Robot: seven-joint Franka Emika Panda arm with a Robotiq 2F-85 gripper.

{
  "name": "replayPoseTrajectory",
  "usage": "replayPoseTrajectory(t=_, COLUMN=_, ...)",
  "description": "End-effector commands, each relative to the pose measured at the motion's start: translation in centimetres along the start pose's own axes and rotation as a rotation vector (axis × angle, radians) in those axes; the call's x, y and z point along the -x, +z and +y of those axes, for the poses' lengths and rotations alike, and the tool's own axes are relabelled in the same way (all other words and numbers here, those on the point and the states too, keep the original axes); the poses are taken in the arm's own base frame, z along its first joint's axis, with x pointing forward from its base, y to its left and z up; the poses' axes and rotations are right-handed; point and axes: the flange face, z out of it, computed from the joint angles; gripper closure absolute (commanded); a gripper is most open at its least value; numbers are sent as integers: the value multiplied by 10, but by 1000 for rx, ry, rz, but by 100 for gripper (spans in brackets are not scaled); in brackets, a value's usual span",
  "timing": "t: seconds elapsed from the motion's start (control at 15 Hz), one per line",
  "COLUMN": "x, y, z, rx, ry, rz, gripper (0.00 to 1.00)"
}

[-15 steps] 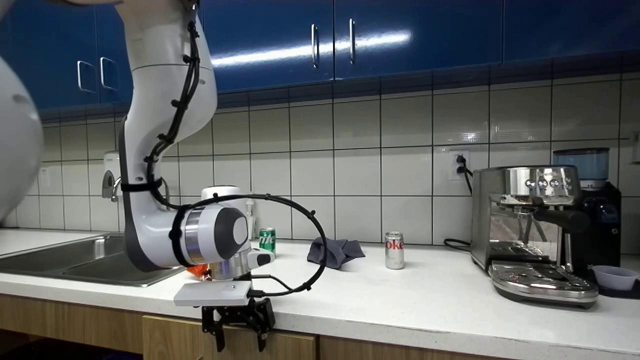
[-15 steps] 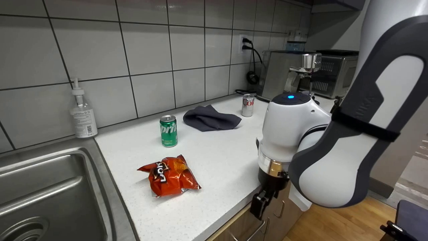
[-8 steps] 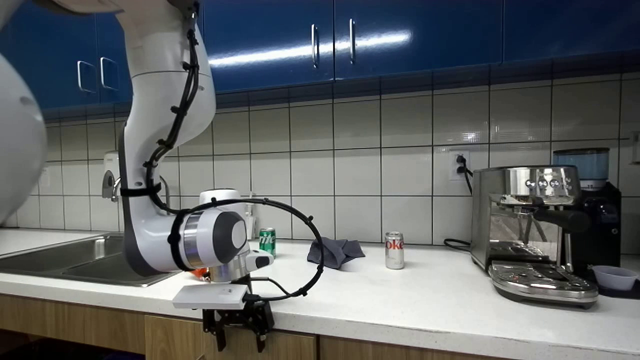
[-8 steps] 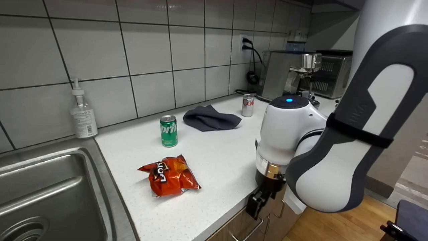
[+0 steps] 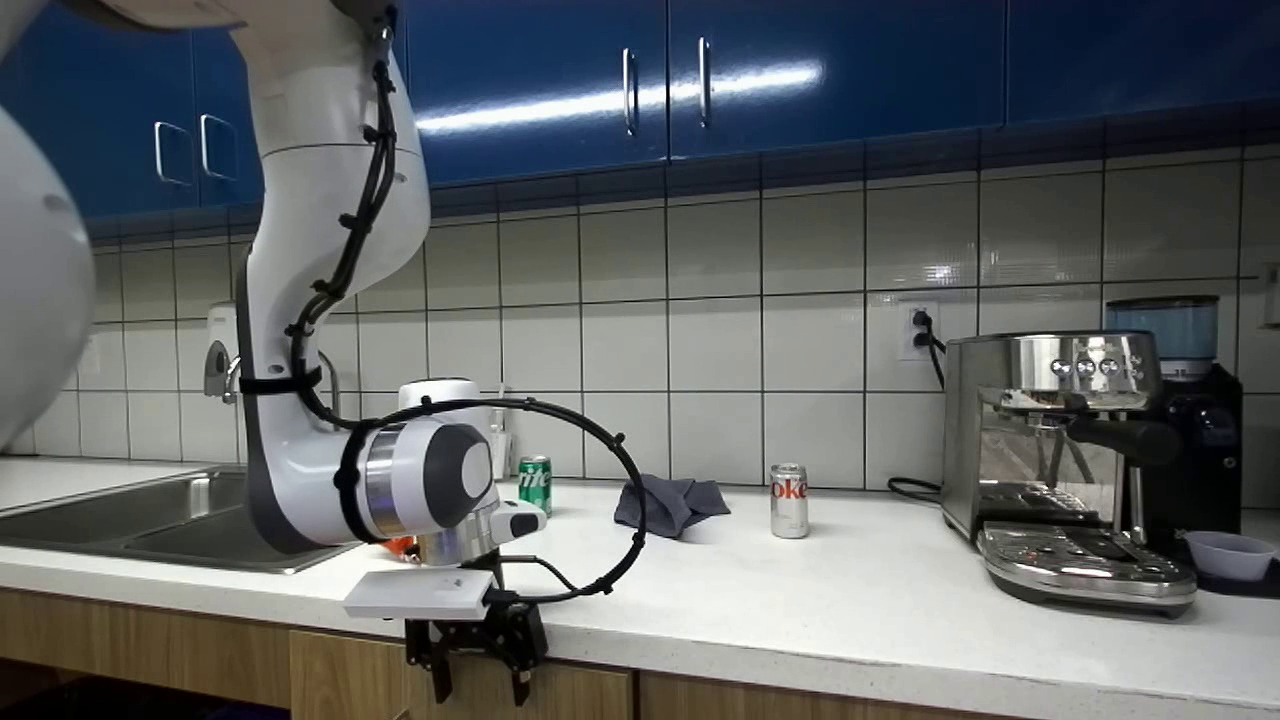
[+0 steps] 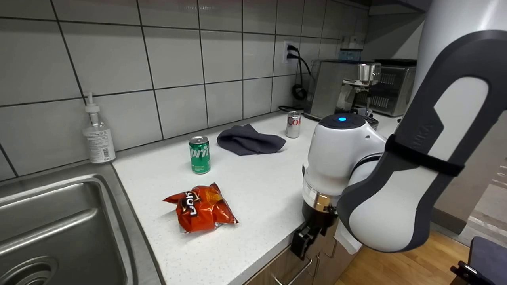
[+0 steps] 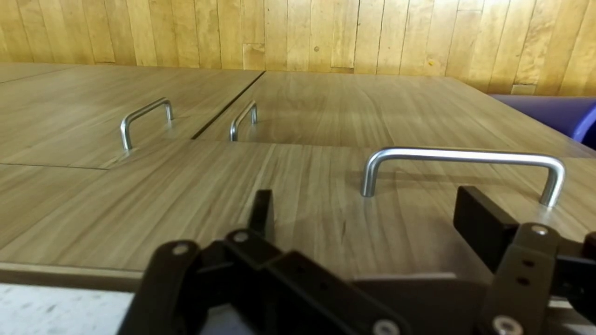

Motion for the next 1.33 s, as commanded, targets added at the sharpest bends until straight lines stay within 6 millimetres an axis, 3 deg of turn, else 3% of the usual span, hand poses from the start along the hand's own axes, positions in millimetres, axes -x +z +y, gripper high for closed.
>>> replayPoseTrajectory(t=0.0, x=-10, y=-21, z=2, rx=-13, ry=-3, rz=49, gripper=0)
replayPoseTrajectory(t=0.33, x=4, y=-43, z=1, rx=-27, ry=-1, rz=43, gripper=0)
replayPoseTrajectory(t=0.8, x=15, y=-90, z=1, rx=-41, ry=13, rz=112, gripper=0)
replayPoseTrajectory(t=1.27, x=10, y=-141, z=3, rx=-51, ry=11, rz=198, gripper=0)
